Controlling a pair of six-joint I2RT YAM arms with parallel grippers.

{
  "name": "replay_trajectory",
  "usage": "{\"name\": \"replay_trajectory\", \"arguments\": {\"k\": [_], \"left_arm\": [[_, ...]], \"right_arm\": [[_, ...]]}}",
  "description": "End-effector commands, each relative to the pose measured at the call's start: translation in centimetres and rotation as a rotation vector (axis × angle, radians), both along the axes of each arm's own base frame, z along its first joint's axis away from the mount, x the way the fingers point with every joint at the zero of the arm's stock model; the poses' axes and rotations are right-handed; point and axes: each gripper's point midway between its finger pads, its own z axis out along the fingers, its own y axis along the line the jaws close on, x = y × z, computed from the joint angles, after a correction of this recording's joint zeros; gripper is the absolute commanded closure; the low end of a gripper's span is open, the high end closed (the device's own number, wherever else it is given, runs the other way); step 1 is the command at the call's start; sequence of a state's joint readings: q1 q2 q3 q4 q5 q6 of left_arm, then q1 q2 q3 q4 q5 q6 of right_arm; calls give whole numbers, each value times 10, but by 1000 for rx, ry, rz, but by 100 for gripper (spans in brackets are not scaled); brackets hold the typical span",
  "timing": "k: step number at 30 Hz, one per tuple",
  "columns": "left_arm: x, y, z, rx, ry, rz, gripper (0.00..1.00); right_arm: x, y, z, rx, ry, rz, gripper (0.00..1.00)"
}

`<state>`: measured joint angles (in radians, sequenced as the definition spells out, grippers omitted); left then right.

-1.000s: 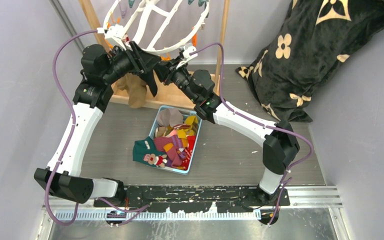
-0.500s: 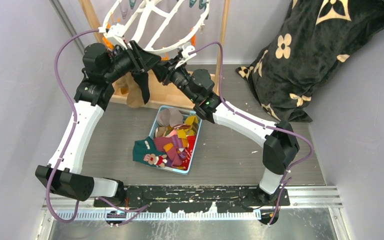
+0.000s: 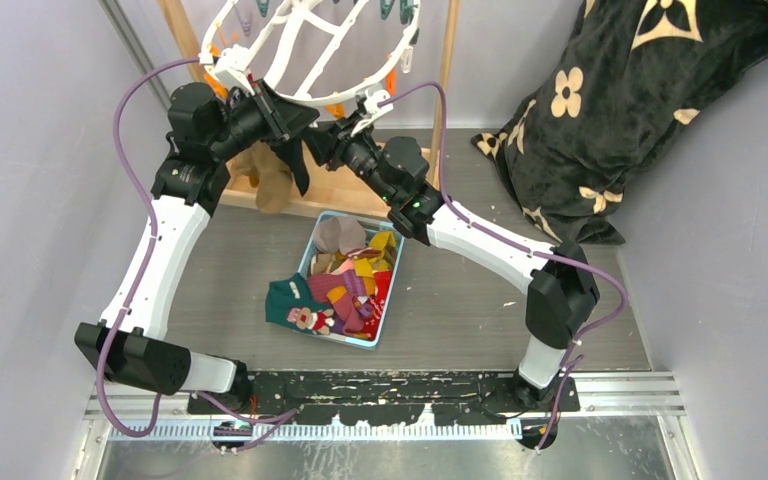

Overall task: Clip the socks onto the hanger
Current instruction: Open the clamp at the hanger, then pick up the sock from the bin.

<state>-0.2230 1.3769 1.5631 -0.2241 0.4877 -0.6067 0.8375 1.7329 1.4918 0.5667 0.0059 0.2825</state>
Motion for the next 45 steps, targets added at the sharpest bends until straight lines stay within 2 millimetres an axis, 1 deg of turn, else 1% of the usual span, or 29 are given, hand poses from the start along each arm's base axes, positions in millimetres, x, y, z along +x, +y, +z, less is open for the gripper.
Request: {"name": "replay_trajectory", "arguments": {"k": [1,3,6,7,8,9,11,13,15,17,19,23,25,26,30,33,34,36,39,41,42,45], "left_arm": [[3,8,31,-19,-122,45,96],[1,10,32,-19,-127,50,100],[-1,12,33,-21,-128,52,100],[-1,12,34,-23,-127,54,100],[-1,13,33,-25,-124,55,100],[-2,13,34,-27,-125,55,100],[-1,14,34,-30,-121,57,100],[-2,13,35,-33,-123,57,100],[-3,14,38,-36,-130,56,100],[-4,14,38,-37,-129,56,99],[-5,14,38,-39,-126,55,99],[-5,14,37,-42,-122,57,99],[-6,15,38,-41,-123,58,99],[-6,15,37,-41,-121,59,99],[-5,15,35,-43,-111,58,99],[-6,15,38,-47,-113,58,99],[-7,15,39,-47,-114,58,99],[-8,16,40,-46,-114,59,99],[-9,16,42,-47,-117,60,99],[-10,16,43,-46,-116,59,99],[-10,16,44,-47,-117,57,99],[-13,17,45,-47,-119,58,100]], "right_arm": [[-39,-8,61,99,-96,83,57],[-38,-16,60,92,-96,53,44],[-37,-30,54,64,-85,-8,36],[-36,-36,53,57,-74,-28,30],[-39,-45,51,47,-64,-45,13],[-40,-51,44,28,-54,-62,2],[-43,-69,34,13,-20,-113,0],[-45,-90,19,-2,39,-179,0],[-49,-112,2,-25,107,-234,0],[-57,-129,-19,-74,162,-262,0],[-67,-140,-40,-130,195,-262,0],[-81,-151,-79,-236,280,-246,0],[-90,-149,-104,-298,359,-213,1],[-93,-147,-115,-321,396,-194,3],[-98,-135,-161,-411,545,-149,24],[-97,-120,-188,-453,569,-98,34],[-95,-114,-193,-457,566,-82,36],[-92,-102,-202,-473,556,-47,36],[-88,-85,-218,-518,556,-9,31],[-85,-79,-231,-575,553,-18,27],[-85,-77,-237,-601,550,-17,22],[-91,-71,-251,-679,519,5,19]]}}
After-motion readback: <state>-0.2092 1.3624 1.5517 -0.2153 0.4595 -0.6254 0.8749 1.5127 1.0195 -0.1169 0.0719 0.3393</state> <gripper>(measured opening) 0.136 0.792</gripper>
